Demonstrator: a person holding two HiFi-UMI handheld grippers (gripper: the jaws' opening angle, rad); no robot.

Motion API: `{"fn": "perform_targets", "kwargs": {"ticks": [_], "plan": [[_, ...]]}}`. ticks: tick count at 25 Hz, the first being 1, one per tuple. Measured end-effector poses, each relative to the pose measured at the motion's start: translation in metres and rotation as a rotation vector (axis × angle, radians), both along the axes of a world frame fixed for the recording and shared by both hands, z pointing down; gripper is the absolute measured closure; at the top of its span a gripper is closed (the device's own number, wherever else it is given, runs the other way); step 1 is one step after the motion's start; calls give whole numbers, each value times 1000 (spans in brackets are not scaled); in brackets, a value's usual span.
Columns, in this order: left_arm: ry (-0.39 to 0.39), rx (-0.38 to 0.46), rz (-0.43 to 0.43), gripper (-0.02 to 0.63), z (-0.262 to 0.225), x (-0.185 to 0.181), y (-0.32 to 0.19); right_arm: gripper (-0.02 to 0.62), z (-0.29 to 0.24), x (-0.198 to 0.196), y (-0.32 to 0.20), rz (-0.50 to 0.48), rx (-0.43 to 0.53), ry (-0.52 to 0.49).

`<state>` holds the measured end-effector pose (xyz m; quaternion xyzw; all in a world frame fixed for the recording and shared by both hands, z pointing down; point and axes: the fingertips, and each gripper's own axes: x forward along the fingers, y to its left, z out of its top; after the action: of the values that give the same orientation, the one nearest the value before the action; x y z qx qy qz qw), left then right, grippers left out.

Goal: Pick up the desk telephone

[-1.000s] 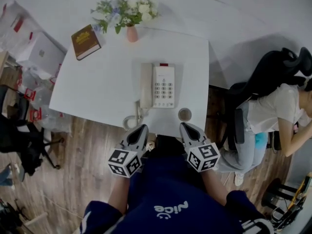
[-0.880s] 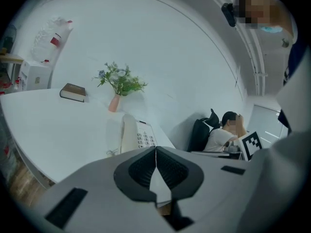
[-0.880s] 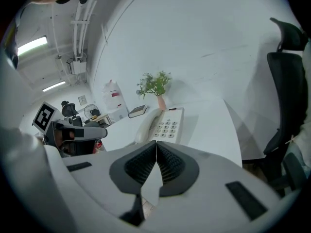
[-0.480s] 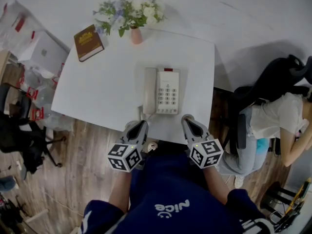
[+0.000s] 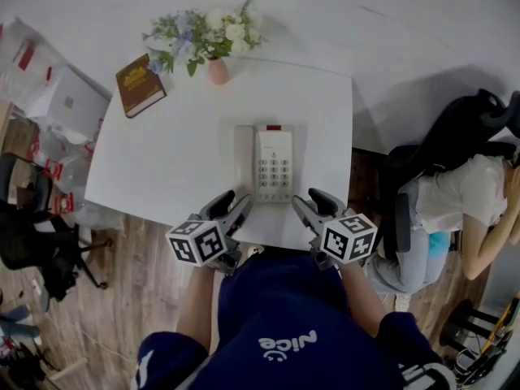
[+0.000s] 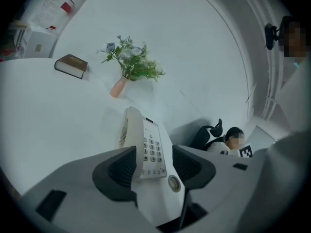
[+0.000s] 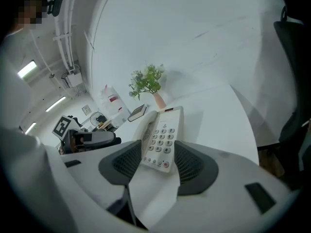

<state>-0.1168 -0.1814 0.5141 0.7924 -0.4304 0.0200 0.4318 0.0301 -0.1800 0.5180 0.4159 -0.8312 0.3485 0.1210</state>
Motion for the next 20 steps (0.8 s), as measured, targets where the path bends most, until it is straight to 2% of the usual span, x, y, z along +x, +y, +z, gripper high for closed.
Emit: {"fn": "perform_targets", "kwargs": {"ticks": [3,6,12,16,20], "plan": [[-6,-63,13,318,11,-1,-16,342,6,0,-13,-12,-55,-11],[41,-136,5,275,18,-3,-33,339,11,0,-28,-20,-94,-25],[144,-183,8,261,26,-11,-67,339,29,-3,-56,-5,-192,-84],[154,-235,74,255,41,-11,-81,339,41,-6,-71,2,-249,-113],[220,-278,128,253,53,-9,-92,339,54,-6,-84,8,-297,-138]]}}
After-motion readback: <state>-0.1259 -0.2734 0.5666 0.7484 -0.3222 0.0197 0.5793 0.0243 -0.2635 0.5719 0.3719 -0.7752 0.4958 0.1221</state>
